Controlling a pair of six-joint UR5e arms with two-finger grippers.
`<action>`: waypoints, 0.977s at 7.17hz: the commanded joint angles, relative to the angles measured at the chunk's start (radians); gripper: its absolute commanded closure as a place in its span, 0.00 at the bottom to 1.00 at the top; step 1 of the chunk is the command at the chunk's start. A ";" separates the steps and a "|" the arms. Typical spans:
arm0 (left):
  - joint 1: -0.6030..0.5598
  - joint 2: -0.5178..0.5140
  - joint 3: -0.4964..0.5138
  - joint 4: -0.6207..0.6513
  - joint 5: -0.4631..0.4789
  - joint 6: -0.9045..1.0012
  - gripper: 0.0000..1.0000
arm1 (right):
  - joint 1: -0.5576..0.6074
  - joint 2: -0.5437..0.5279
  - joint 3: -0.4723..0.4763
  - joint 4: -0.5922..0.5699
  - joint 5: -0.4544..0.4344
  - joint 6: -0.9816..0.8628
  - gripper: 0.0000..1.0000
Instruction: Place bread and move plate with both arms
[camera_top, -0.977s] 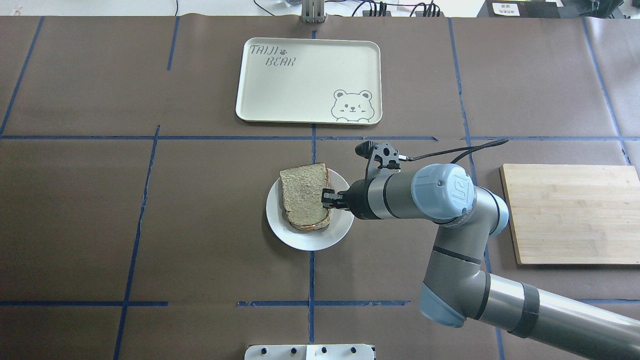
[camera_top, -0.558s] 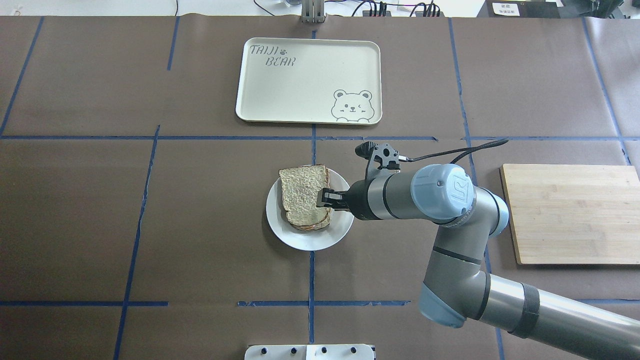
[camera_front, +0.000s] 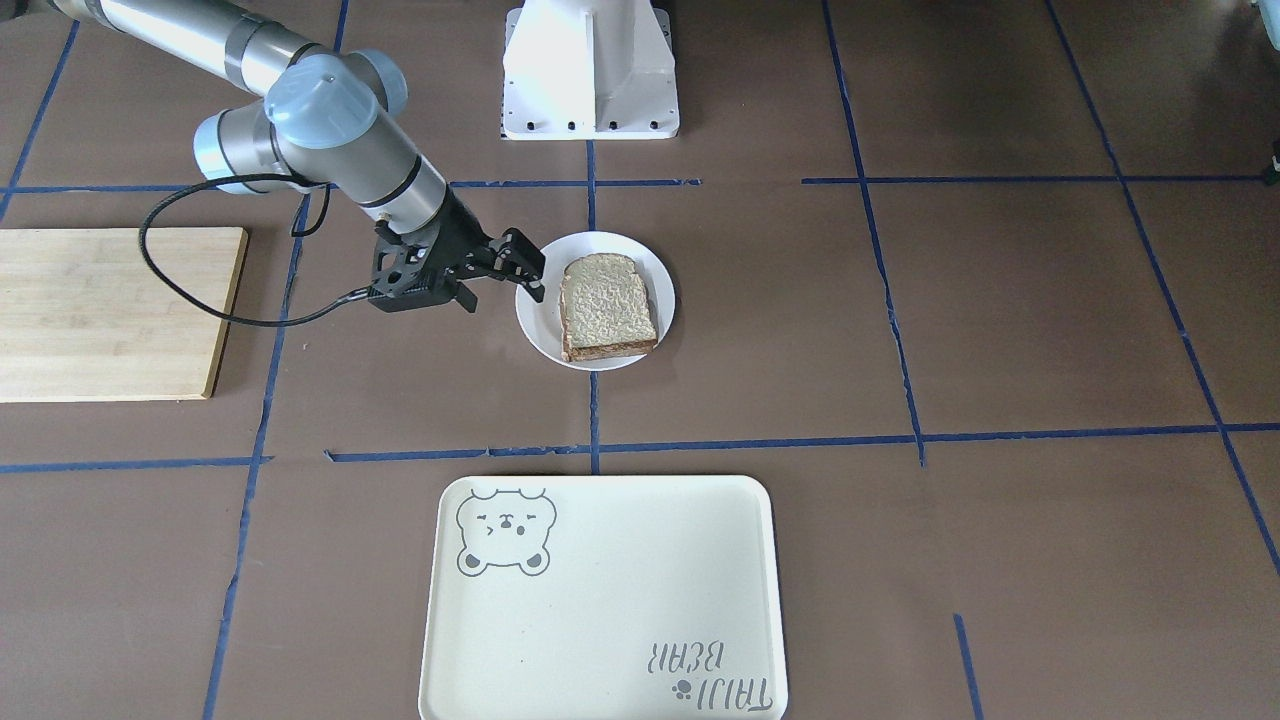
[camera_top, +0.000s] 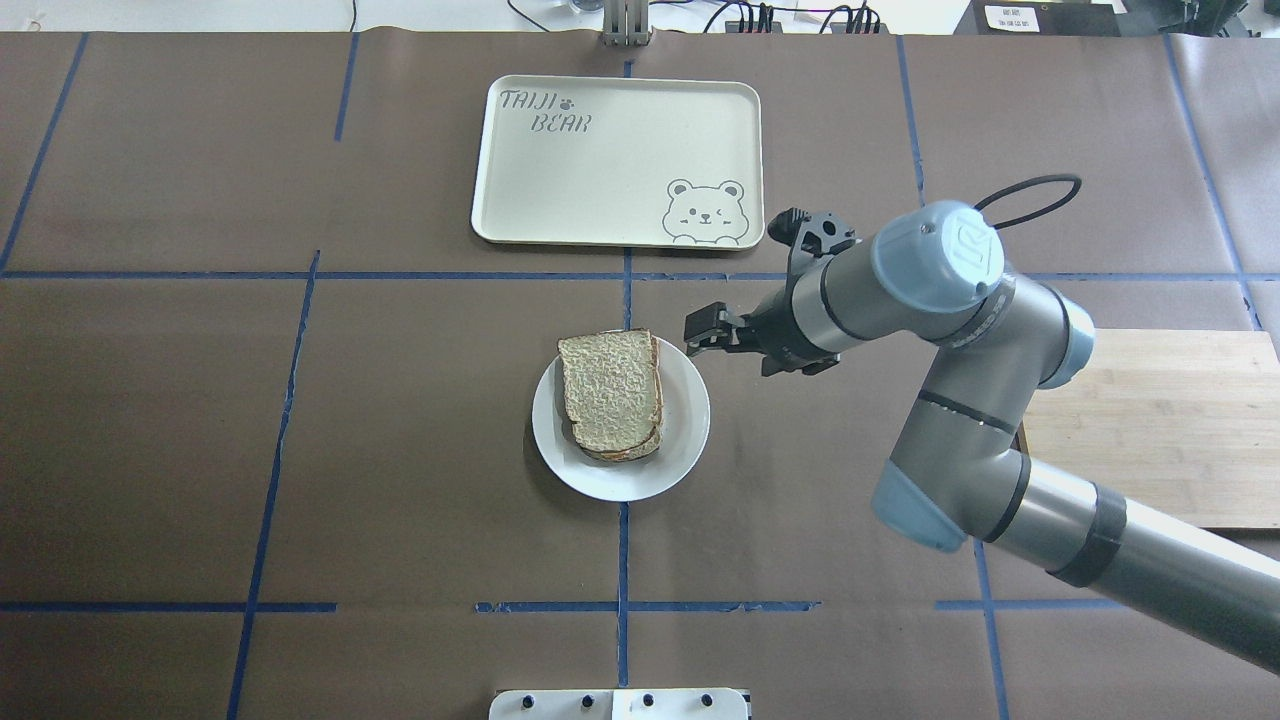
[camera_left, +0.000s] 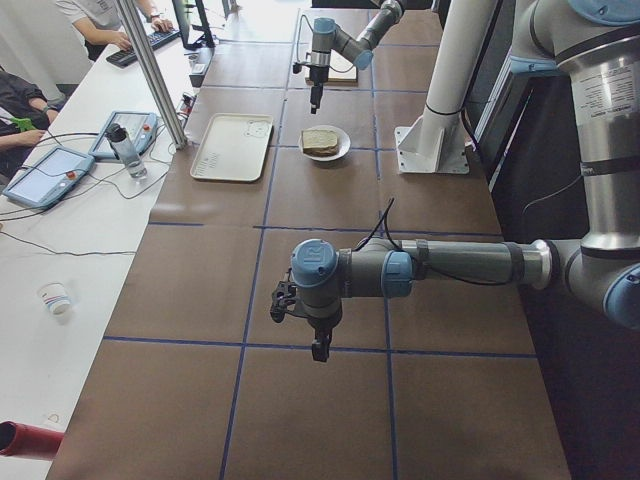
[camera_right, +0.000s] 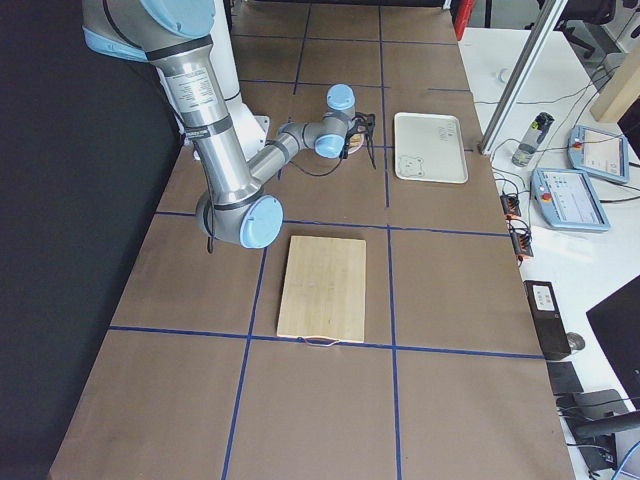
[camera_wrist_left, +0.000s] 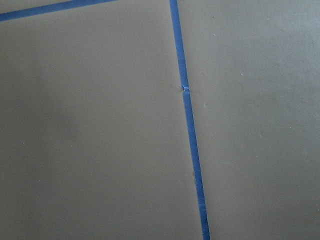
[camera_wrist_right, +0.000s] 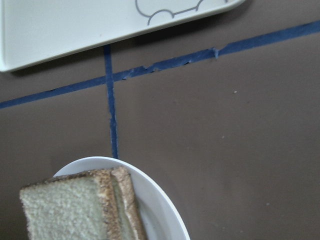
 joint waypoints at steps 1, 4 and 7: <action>0.000 -0.033 -0.001 0.000 -0.003 -0.006 0.00 | 0.180 -0.035 0.016 -0.247 0.159 -0.365 0.00; 0.000 -0.133 0.010 -0.040 -0.005 -0.003 0.00 | 0.450 -0.229 0.011 -0.353 0.251 -0.933 0.00; 0.000 -0.248 0.067 -0.029 -0.035 -0.018 0.00 | 0.750 -0.364 0.040 -0.565 0.314 -1.494 0.00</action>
